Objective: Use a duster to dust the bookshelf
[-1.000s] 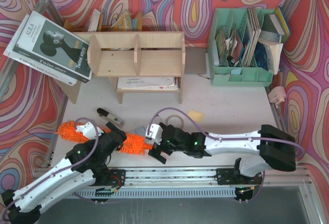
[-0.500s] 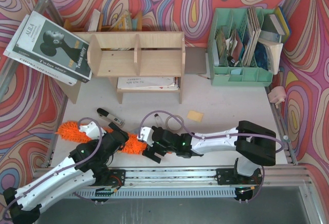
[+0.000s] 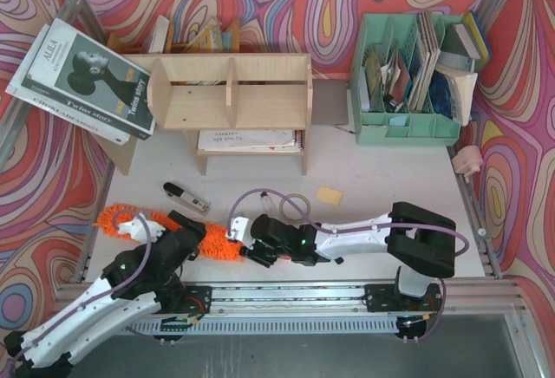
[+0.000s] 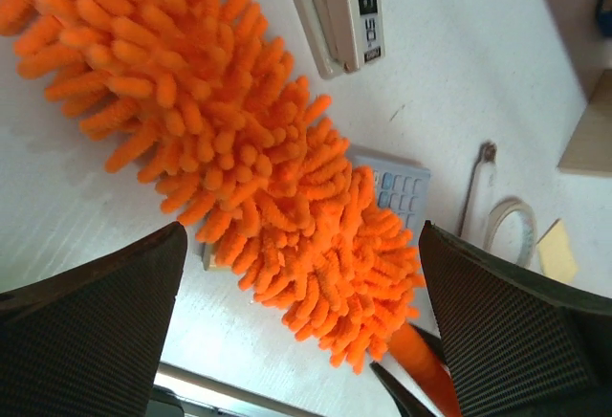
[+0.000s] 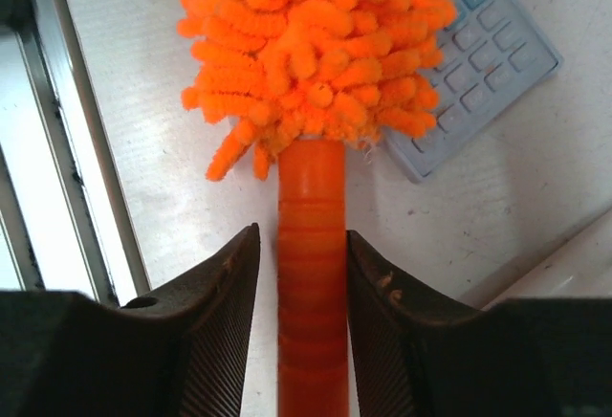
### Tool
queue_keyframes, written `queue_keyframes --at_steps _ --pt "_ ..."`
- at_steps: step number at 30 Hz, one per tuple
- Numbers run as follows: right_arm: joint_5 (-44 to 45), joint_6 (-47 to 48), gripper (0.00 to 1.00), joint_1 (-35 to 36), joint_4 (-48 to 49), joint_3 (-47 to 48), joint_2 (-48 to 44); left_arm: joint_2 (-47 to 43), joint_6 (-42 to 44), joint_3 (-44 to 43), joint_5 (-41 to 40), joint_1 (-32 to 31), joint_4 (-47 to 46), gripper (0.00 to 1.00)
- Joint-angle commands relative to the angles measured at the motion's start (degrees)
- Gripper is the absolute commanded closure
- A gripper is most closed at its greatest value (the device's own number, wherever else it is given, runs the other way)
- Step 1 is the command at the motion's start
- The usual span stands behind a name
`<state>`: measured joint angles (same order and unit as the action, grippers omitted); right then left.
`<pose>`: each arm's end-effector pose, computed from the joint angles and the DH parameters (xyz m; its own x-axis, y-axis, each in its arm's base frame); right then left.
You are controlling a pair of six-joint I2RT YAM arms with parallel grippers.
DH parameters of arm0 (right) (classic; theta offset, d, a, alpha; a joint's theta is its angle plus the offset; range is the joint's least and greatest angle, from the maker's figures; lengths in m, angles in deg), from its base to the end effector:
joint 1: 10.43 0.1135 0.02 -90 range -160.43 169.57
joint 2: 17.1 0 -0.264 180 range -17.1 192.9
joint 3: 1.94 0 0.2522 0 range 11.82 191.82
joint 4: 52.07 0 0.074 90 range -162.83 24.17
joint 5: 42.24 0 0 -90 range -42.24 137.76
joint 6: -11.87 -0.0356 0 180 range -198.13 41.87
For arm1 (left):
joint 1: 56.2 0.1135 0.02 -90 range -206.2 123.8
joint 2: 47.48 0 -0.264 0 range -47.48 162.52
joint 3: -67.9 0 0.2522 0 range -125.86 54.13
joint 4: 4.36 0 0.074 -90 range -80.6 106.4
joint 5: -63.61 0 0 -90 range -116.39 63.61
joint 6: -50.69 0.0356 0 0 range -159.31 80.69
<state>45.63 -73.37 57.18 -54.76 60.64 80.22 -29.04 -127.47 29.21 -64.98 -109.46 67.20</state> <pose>0.1313 0.3222 0.1650 -0.1531 -0.5894 -0.7932 -0.9512 0.3055 -0.0434 0.0596 -0.0427 0.2048 -0.4079 -0.7595 -0.5067 -0.4540 0.6502 -0.6092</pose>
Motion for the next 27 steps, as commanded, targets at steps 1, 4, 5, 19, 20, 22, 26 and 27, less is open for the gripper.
queue_keyframes --at_steps 1,4,5,19,20,22,26,27 --pt "-2.68 1.93 0.61 0.69 -2.01 3.47 -0.51 -6.59 -6.05 -1.51 -5.68 -0.05 12.10 0.02" --pt "-2.63 2.72 0.70 1.08 -3.16 4.47 -1.41 -10.53 -7.96 -3.77 -8.25 -0.02 17.87 0.02" --pt "-2.54 2.81 0.73 1.15 -3.45 4.71 -1.78 -11.26 -8.45 -4.04 -8.96 -0.02 19.26 0.02" --pt "3.19 -1.85 1.00 1.83 -0.63 4.90 -7.97 -8.16 -19.75 -10.46 -9.58 -0.05 32.05 0.02" --pt "3.23 -2.33 1.00 2.34 -0.59 5.38 -8.04 -7.73 -20.90 -10.55 -9.94 -0.01 33.09 0.02" --pt "5.65 -3.12 1.00 3.85 0.45 5.42 -8.35 -7.50 -21.54 -10.62 -10.73 -0.02 33.52 0.02" --pt "7.60 -4.40 1.00 5.22 1.95 5.05 -9.47 -9.19 -19.25 -10.06 -12.16 -0.01 30.21 0.02" --pt "7.58 -4.72 1.00 5.46 2.22 4.86 -9.72 -10.11 -16.78 -9.54 -12.28 -0.07 27.66 0.02"
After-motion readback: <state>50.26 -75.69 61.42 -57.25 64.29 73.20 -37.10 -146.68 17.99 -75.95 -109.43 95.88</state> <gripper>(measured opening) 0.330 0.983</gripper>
